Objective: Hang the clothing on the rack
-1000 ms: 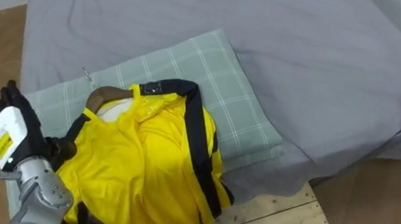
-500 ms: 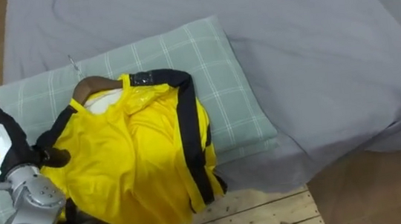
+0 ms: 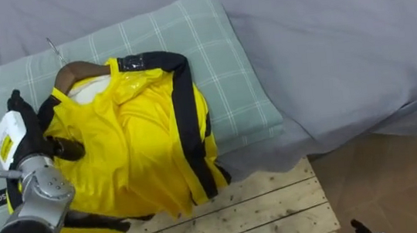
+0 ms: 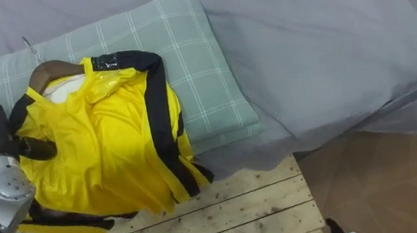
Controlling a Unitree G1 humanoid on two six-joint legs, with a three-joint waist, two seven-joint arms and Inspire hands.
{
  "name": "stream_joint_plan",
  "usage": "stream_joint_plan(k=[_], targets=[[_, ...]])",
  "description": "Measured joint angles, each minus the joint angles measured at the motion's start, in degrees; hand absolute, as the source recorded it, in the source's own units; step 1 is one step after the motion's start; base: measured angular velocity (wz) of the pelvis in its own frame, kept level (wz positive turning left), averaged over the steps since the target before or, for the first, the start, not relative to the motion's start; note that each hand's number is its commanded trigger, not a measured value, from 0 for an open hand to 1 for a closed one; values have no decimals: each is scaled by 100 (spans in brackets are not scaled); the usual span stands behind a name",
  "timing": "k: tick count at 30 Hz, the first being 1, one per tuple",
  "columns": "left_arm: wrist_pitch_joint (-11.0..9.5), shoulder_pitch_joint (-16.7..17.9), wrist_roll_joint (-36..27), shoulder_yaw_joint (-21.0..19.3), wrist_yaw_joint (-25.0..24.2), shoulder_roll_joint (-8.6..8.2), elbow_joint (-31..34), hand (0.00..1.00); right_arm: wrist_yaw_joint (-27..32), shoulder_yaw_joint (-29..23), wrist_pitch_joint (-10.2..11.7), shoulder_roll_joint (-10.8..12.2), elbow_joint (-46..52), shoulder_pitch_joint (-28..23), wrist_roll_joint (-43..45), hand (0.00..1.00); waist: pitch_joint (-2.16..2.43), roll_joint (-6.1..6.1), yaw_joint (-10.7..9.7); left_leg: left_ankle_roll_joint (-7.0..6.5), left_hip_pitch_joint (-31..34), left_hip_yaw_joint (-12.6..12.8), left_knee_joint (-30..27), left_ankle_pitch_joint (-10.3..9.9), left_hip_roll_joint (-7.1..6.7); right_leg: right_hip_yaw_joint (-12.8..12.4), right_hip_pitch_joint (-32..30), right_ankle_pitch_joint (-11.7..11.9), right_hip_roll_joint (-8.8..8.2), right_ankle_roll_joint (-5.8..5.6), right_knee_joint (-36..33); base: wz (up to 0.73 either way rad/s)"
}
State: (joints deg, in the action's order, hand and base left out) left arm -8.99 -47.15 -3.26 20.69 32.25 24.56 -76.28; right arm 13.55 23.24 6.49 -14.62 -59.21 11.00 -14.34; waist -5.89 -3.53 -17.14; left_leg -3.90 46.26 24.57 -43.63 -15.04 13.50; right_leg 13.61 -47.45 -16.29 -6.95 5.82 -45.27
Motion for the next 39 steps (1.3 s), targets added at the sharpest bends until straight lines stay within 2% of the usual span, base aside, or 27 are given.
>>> stream_joint_plan(k=[9,15,16,17,18,20,21,22,25,29,39], targets=[[58,-35,-200,151,-374,11,-1,0,-5,122,-24,-7,237,-3,-340,0,-8,-11,-17,-7,144,-18,-29,-5,-13,29,-128,-15,-37,3,-39,1],[251,-83,-406,323,-754,57,42,0,-62,115,-34,-40,588,-103,-348,0,-9,-34,-37,-14,197,-4,-27,-3,-30,38,-185,-17,-73,0,-65,0],[263,-86,-416,333,-825,76,42,2,-57,115,-35,-43,651,-107,-375,0,-9,-34,-40,-15,203,2,-43,-2,-33,33,-196,-18,-82,-1,-89,0],[273,-87,-438,362,-891,87,44,16,-51,116,-35,-45,687,-108,-424,0,-9,-34,-44,-26,205,0,-75,-10,-33,33,-199,-41,-94,0,-132,3],[279,-88,-485,391,-929,93,50,39,-48,116,-35,-47,706,-108,-465,0,-9,-34,-46,-35,205,-5,-95,-16,-34,33,-200,-53,-101,-2,-158,4],[363,-87,-522,437,-1051,106,92,66,-43,120,-40,-52,812,-105,-591,0,-8,-36,-39,-41,200,-8,-109,-20,-34,30,-199,-58,-105,0,-176,0],[378,-88,-525,436,-1061,107,92,75,-43,124,-39,-52,832,-103,-596,0,-8,-36,-41,-41,198,-8,-111,-19,-34,29,-199,-58,-106,0,-181,0],[395,-88,-526,438,-1070,109,94,100,-40,128,-39,-52,840,-97,-619,0,-7,-39,-40,-42,196,-7,-115,-19,-35,28,-199,-58,-110,0,-186,0],[405,-103,-605,438,-1070,180,101,100,-23,138,-41,-57,840,-112,-791,0,-6,-41,-50,-45,195,-11,-117,-17,-56,34,-199,-59,-135,-2,-208,4],[418,-170,-1069,433,-1156,233,108,100,27,137,-42,-161,895,-163,-807,0,-4,-61,-77,-57,189,-25,-103,-13,-127,43,-200,-81,-209,-25,-246,6],[577,-180,-1231,434,-1296,259,108,100,78,136,-53,-205,1066,-239,-819,0,-4,-63,-90,-109,145,-24,-103,-43,-140,44,-144,-84,-217,-59,-220,0]])
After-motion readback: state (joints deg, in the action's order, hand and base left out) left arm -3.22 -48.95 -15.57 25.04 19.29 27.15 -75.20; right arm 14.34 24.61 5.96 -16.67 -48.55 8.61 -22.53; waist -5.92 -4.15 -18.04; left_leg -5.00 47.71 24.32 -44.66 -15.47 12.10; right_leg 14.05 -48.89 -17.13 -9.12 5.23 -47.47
